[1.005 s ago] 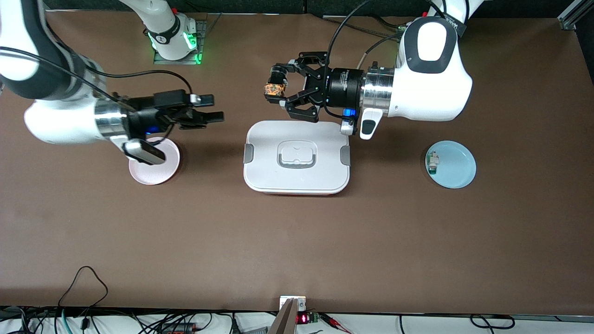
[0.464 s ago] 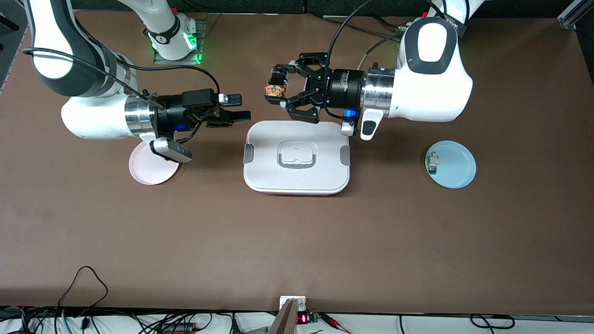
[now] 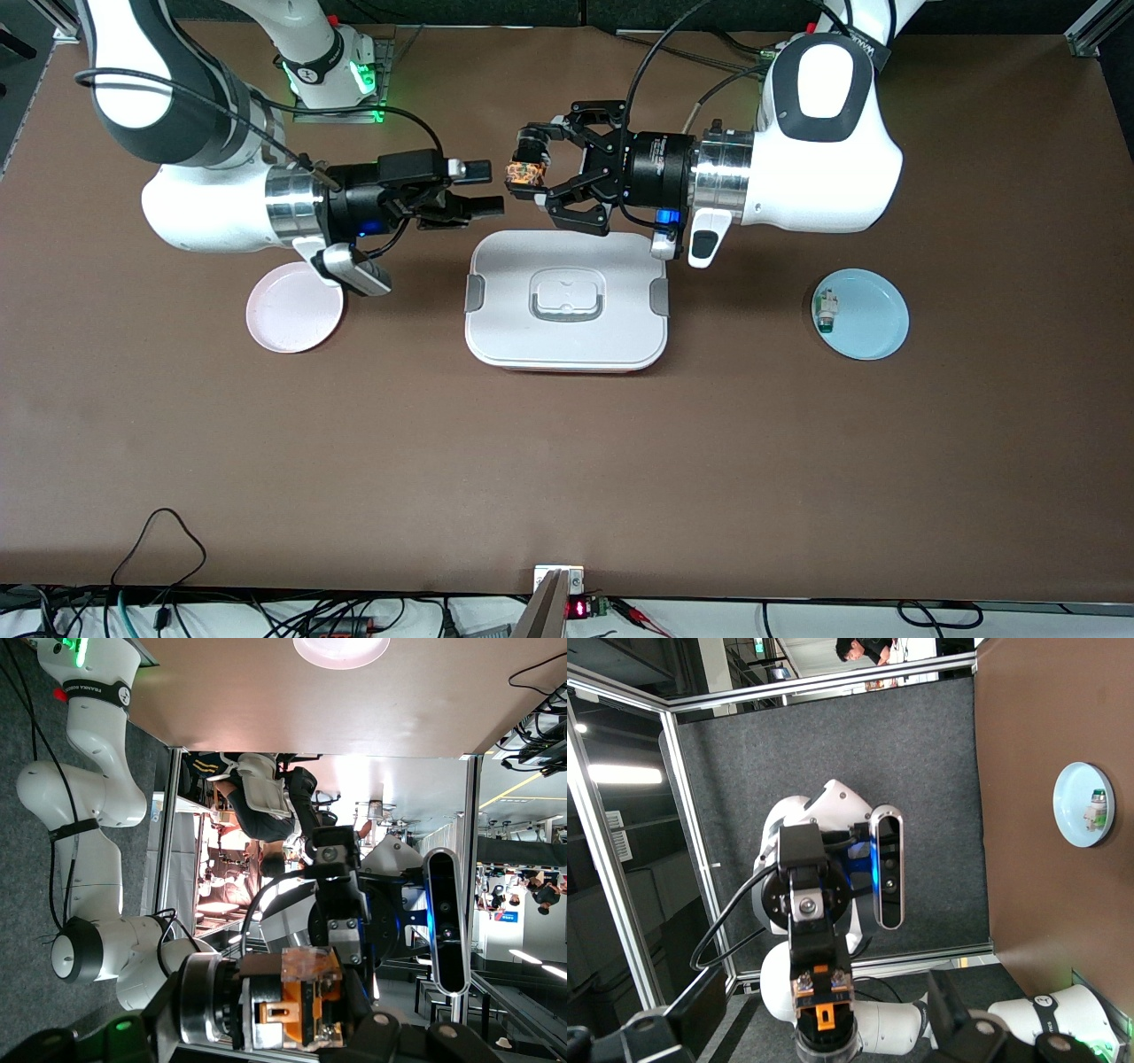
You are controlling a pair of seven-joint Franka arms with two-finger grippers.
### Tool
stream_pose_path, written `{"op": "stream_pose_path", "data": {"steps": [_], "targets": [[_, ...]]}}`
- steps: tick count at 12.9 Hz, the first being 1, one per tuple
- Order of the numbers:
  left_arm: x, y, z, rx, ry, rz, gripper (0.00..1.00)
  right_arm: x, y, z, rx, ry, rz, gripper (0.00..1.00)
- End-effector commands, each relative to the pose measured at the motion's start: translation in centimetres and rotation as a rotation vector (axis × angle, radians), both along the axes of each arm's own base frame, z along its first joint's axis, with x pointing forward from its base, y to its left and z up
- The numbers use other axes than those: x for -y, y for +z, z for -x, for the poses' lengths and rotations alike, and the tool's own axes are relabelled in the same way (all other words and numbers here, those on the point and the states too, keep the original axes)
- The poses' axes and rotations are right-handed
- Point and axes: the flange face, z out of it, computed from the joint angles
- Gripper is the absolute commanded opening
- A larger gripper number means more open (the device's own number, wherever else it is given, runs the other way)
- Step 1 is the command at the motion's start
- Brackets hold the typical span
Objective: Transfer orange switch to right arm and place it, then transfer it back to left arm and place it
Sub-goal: 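Bring the right gripper to the switch held by the left gripper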
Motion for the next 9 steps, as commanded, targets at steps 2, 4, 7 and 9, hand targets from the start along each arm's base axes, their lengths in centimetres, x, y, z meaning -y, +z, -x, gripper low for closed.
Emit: {"op": "stream_pose_path", "data": {"steps": [2, 4, 7, 9], "targets": [[0.3, 0.7, -0.4, -0.017, 0.013, 0.028, 0.00, -0.2, 0.6, 1.3, -0.006, -0.015, -0.005, 1.00], [0.3, 0.7, -0.4, -0.017, 0.013, 0.028, 0.00, -0.5, 0.6, 1.9, -0.007, -0.009, -0.003, 1.00], [0.3, 0.7, -0.4, -0.017, 0.013, 0.028, 0.00, -1.6, 0.7, 2.4, -0.005, -0.016, 0.012, 1.00], [0.2, 0.8, -0.4, -0.015, 0.013, 0.027, 0.00, -2.4, 0.8, 2.7, -0.008, -0.028, 0.007, 1.00]]}}
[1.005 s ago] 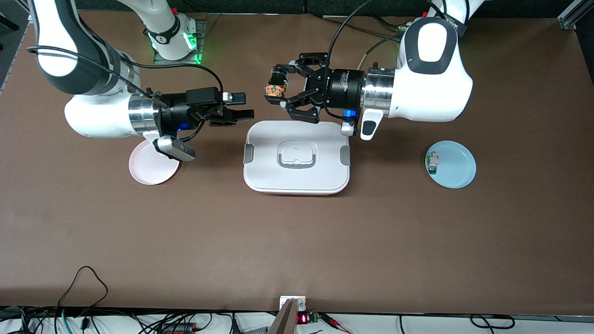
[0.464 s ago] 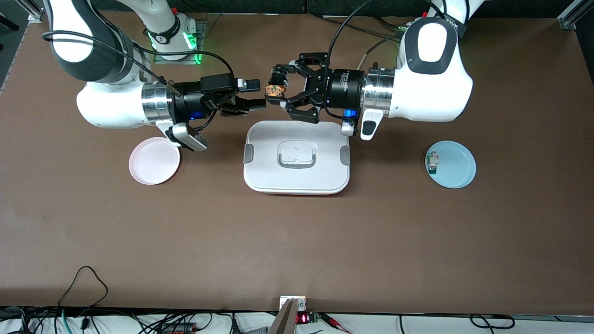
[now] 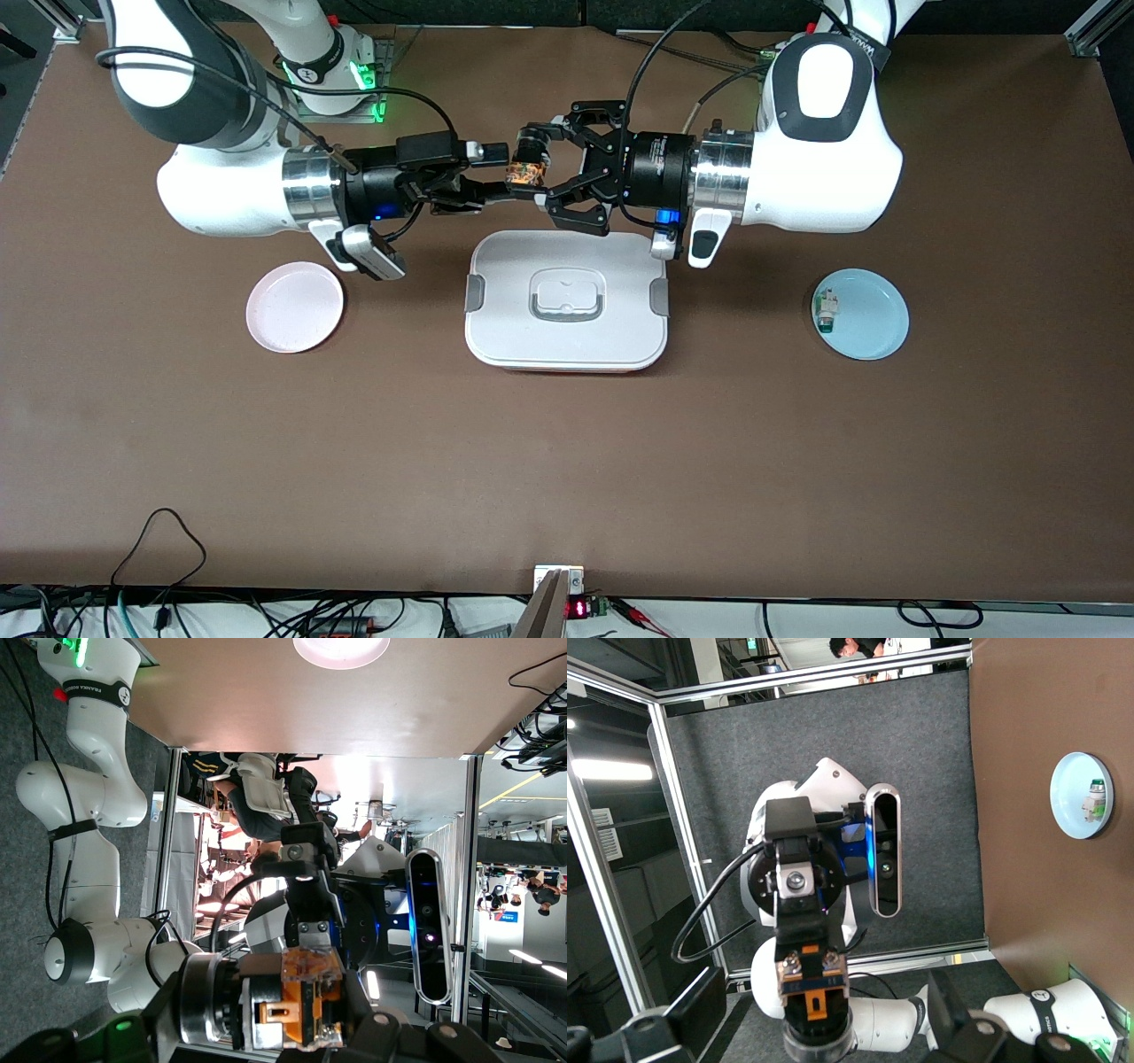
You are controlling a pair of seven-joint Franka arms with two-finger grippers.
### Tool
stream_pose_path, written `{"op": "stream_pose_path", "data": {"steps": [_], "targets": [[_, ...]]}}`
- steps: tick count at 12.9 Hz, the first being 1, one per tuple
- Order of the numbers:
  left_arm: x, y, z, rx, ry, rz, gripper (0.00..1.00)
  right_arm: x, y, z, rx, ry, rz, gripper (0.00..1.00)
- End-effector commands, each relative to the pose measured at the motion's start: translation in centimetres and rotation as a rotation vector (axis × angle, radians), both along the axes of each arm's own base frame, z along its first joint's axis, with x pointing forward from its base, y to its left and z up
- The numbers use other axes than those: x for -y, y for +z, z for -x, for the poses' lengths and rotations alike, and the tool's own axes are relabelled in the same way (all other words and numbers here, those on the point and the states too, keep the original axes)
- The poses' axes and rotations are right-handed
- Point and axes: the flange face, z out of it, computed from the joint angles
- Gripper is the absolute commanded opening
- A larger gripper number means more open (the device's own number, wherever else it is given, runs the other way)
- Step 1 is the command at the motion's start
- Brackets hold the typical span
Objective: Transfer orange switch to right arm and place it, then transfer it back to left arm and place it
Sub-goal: 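Bring the right gripper to the switch held by the left gripper, then close the right gripper on the switch and open the left gripper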
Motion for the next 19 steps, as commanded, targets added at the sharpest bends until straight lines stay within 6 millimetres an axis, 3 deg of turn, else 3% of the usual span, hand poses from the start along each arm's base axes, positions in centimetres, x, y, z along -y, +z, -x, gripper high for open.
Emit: {"op": "stream_pose_path", "data": {"steps": [1, 3, 5, 7, 8, 11, 15, 19], "targets": [[0.23, 0.67, -0.48, -0.017, 0.013, 0.028, 0.00, -1.01, 0.83, 1.23, -0.013, -0.033, -0.021, 1.00], [0.22, 0.76, -0.45, -0.015, 0.013, 0.027, 0.00, -1.30, 0.82, 1.40, -0.011, -0.029, -0.021, 0.99], [0.23, 0.67, -0.48, -0.017, 0.013, 0.027, 0.00, -1.28, 1.10, 1.43, -0.008, -0.030, -0.024, 0.92], [0.22, 0.76, -0.45, -0.015, 0.013, 0.027, 0.00, -1.18, 1.28, 1.44, 0.003, -0.031, -0.024, 0.77], [0.23, 0.67, -0.48, -0.017, 0.013, 0.027, 0.00, -1.24, 1.31, 1.51, 0.007, -0.024, -0.028, 0.61], [0.31, 0.76, -0.39, -0.015, 0.011, 0.027, 0.00, -1.17, 1.53, 1.40, 0.015, -0.027, -0.030, 0.34], [0.22, 0.76, -0.45, -0.015, 0.013, 0.027, 0.00, -1.18, 1.79, 1.41, 0.048, -0.026, -0.035, 0.20], [0.22, 0.75, -0.45, -0.014, 0.012, 0.026, 0.00, -1.20, 1.63, 1.42, 0.059, -0.024, -0.035, 0.19]]}}
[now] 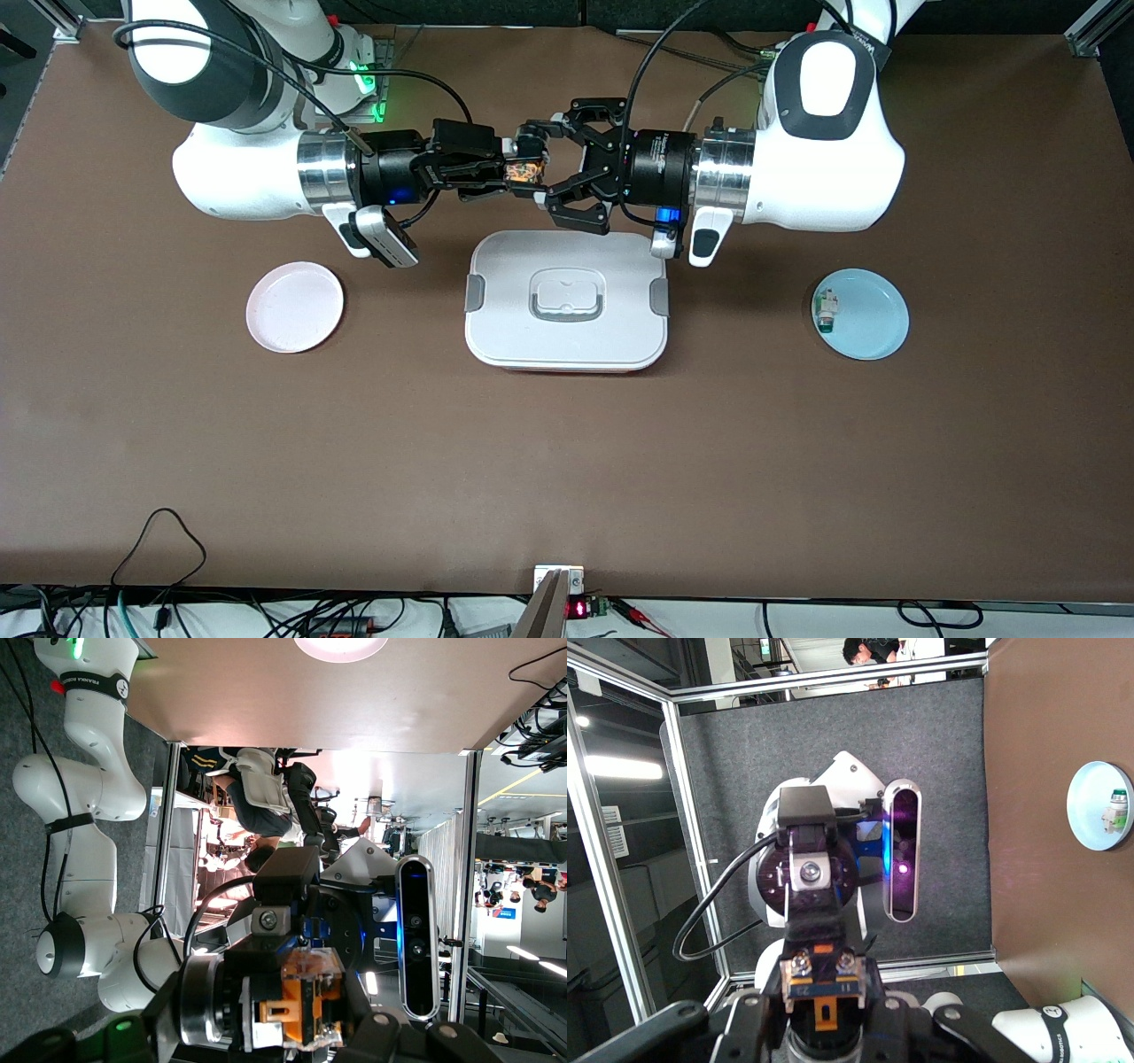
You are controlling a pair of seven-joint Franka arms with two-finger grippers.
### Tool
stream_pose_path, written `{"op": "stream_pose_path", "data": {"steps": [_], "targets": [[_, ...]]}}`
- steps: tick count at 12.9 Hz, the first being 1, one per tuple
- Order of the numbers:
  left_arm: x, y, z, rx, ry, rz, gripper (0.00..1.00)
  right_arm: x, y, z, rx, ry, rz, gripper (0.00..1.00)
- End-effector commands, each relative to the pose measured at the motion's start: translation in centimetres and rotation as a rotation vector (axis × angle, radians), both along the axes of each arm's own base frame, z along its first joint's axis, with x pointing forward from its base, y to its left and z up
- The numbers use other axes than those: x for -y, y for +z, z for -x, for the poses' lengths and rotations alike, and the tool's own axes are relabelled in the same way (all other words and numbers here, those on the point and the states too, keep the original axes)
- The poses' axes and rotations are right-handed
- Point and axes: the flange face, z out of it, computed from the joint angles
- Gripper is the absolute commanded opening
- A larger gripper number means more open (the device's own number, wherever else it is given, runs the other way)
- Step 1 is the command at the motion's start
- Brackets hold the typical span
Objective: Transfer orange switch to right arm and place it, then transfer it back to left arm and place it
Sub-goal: 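Close the right gripper on the switch and open the left gripper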
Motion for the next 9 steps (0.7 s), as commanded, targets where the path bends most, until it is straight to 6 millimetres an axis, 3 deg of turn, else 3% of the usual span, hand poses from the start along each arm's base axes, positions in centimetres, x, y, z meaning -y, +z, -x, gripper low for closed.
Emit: {"op": "stream_pose_path", "data": {"steps": [1, 2, 3, 6, 9], "targets": [[0.23, 0.32, -0.37, -0.010, 0.008, 0.016, 0.00, 0.06, 0.53, 0.59, 0.026, -0.006, -0.016, 0.20], [0.23, 0.32, -0.37, -0.010, 0.008, 0.016, 0.01, 0.13, 0.36, 0.53, 0.026, -0.008, -0.015, 0.20], [0.24, 0.32, -0.35, -0.012, 0.007, 0.017, 0.18, 0.12, 0.27, 0.50, 0.034, -0.008, -0.015, 0.19], [-0.01, 0.26, -0.50, 0.003, 0.006, 0.001, 1.00, 0.04, 0.17, 0.51, 0.034, -0.008, -0.014, 0.20], [-0.01, 0.18, -0.49, 0.004, 0.006, 0.000, 1.00, 0.33, 0.25, 0.32, 0.036, -0.011, -0.015, 0.20]]}}
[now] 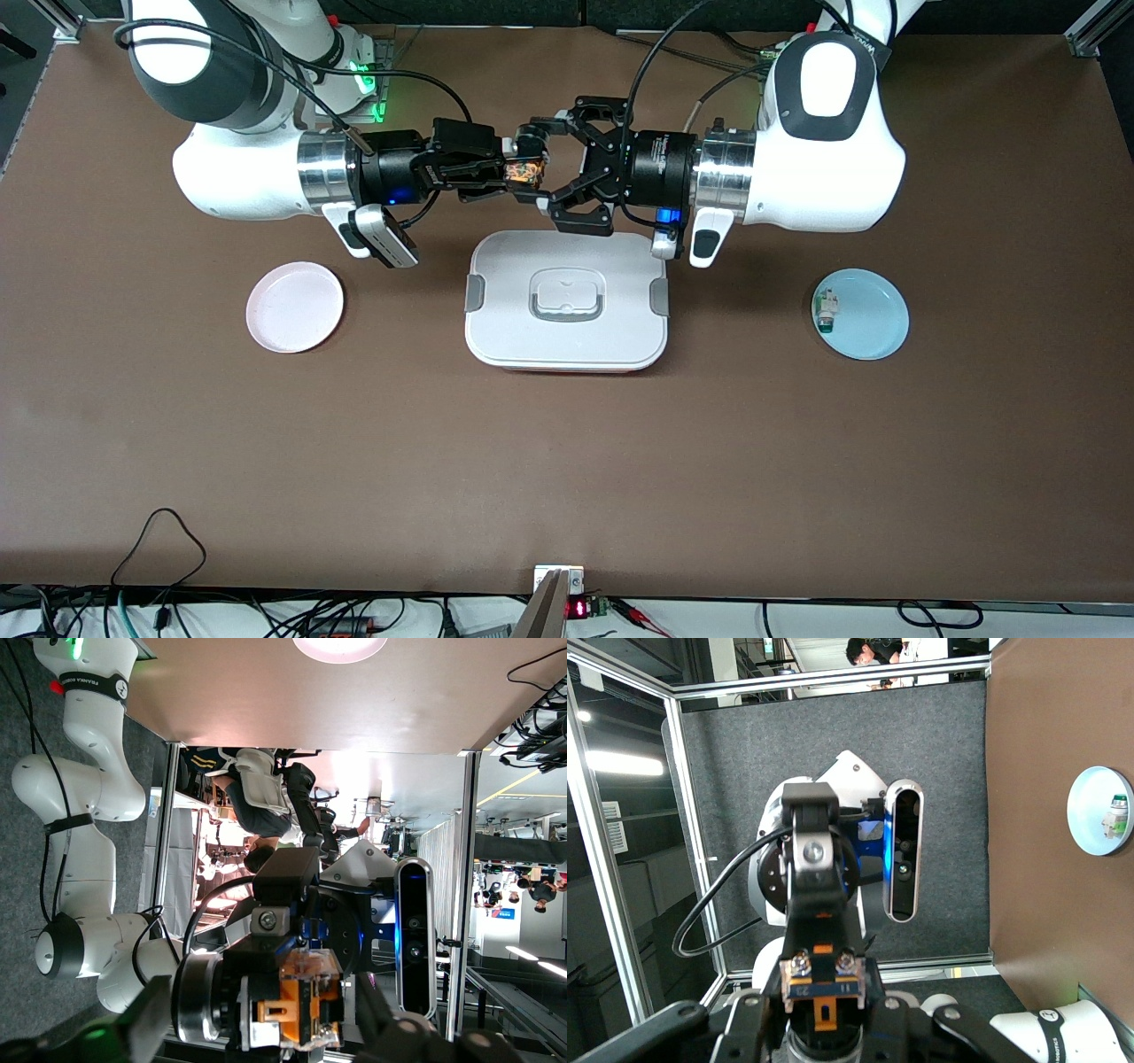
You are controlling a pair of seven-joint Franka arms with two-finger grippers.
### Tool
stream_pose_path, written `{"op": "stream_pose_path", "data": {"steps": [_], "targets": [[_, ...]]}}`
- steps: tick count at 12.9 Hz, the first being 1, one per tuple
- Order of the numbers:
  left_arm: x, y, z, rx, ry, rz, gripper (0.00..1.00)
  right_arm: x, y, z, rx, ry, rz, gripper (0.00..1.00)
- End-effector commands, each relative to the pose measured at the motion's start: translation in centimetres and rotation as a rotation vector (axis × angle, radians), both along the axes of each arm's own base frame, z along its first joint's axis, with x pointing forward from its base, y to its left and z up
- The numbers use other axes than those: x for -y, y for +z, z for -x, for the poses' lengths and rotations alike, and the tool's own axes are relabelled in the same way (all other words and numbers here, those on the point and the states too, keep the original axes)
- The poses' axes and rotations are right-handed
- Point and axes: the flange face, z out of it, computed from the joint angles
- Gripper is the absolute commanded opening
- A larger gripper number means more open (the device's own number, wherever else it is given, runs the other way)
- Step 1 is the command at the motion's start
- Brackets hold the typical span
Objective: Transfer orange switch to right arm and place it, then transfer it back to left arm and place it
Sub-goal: 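Close the right gripper on the switch and open the left gripper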
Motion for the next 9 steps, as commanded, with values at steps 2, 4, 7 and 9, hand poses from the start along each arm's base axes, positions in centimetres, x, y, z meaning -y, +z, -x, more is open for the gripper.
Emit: {"op": "stream_pose_path", "data": {"steps": [2, 4, 7, 9], "targets": [[0.1, 0.3, -0.4, 0.005, 0.002, 0.002, 1.00, 0.4, 0.4, 0.3, 0.018, -0.012, -0.015, 0.20], [0.1, 0.3, -0.4, 0.004, 0.003, 0.002, 1.00, 0.5, 0.3, 0.3, 0.024, -0.011, -0.006, 0.19], [0.1, 0.3, -0.4, 0.002, 0.002, 0.002, 1.00, 1.5, 0.3, -0.2, 0.036, -0.020, 0.008, 0.20], [0.1, 0.3, -0.4, 0.002, 0.002, 0.002, 1.00, 3.1, 0.3, -1.0, 0.052, -0.032, 0.031, 0.19]]}}
